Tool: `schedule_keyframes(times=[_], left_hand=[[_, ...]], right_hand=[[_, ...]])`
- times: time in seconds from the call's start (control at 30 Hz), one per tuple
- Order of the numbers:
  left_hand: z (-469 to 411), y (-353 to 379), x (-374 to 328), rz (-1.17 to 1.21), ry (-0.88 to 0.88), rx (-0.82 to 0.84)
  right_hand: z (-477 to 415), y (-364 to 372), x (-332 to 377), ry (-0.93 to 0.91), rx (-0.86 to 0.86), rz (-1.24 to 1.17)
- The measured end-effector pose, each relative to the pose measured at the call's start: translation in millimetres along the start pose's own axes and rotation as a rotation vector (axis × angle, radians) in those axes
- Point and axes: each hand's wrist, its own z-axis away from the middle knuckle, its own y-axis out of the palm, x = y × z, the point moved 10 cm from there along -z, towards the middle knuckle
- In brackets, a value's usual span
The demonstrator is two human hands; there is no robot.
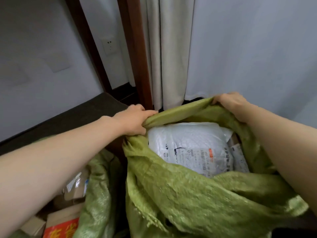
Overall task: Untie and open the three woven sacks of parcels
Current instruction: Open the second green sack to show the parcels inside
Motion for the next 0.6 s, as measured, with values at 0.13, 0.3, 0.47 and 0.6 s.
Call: schedule_keyframes(times=[0.13, 0.3, 0.47, 0.6], left_hand=[[13, -12, 7, 0.226, -0.060, -0.112], [12, 38, 25, 1.395, -0.490, 0.092], [10, 51, 11, 2.143, -0.730, -0.086], [21, 46, -2, 2.309, -0.842, -0.231]], right_hand=[[5, -8, -11, 0.055, -0.033, 0.047], [20, 8, 36, -0.164, -0.078, 0.762], [95, 64, 86, -0.366, 0.351, 0.429], [142, 92, 79, -0.464, 0.550, 0.593]])
